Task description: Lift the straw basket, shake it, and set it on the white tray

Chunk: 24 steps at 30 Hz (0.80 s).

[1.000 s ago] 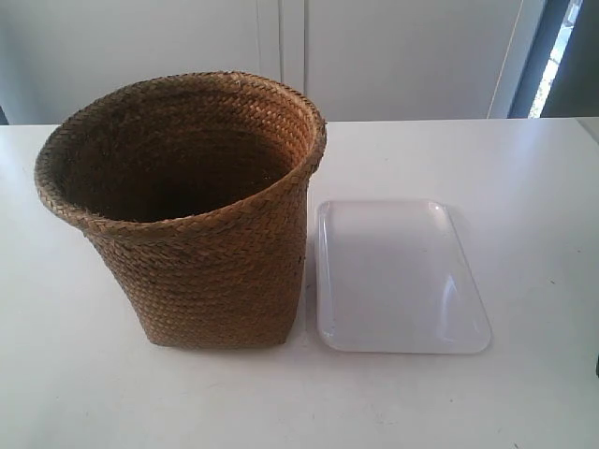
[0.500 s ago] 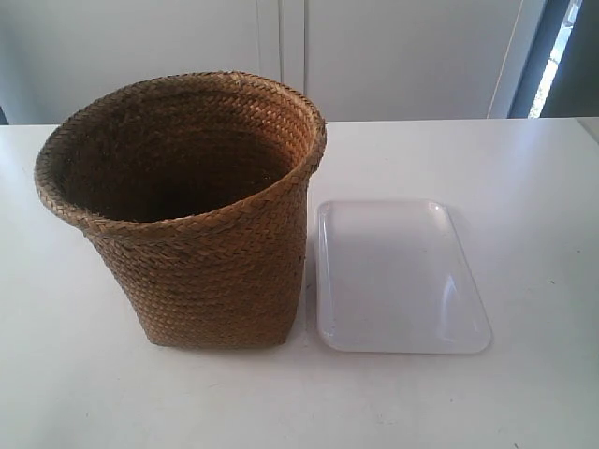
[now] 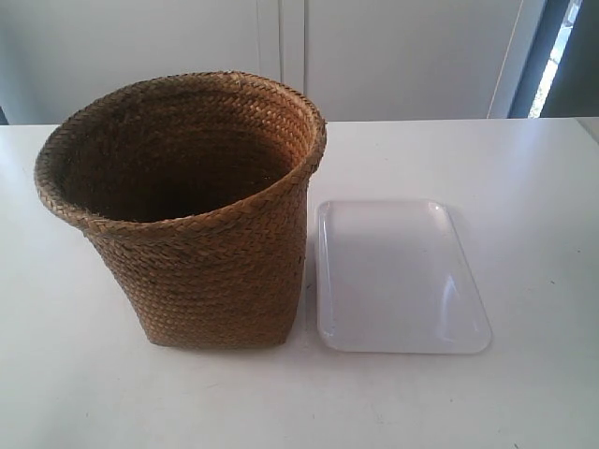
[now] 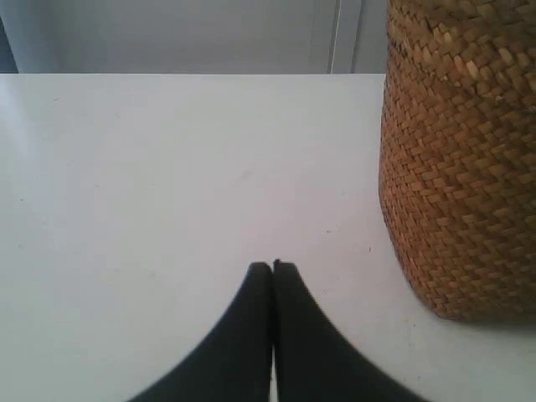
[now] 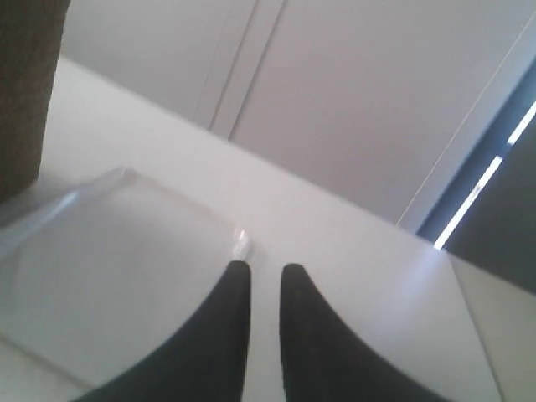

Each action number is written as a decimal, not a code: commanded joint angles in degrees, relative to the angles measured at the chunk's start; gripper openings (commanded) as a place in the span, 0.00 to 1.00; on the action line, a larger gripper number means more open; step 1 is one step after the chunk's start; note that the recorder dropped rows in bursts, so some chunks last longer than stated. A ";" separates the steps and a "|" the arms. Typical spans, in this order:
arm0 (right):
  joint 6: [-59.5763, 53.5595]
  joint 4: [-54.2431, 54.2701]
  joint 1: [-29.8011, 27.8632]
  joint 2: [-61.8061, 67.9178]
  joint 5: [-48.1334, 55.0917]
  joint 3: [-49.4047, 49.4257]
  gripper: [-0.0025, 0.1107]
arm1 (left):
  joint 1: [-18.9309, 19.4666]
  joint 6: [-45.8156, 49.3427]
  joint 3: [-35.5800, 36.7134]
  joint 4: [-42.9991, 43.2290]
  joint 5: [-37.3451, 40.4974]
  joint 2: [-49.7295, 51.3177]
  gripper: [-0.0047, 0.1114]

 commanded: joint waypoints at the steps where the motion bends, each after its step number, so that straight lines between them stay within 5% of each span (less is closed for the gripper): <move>1: 1.41 -0.23 0.05 -0.32 -9.24 0.21 0.14 | -0.25 -0.06 0.22 -0.10 -0.66 -0.25 0.04; 12: 2.53 0.36 0.05 -0.32 -14.52 0.21 0.14 | -0.25 -2.71 0.22 -1.49 2.58 -0.25 0.04; 20: 18.09 4.76 0.05 -0.32 -32.18 0.21 0.14 | -0.25 -3.12 0.22 -1.64 2.69 -0.25 0.04; 24: 27.52 4.91 0.05 -0.32 -32.47 0.21 0.14 | -0.25 -4.88 0.22 -1.90 0.81 -0.25 0.04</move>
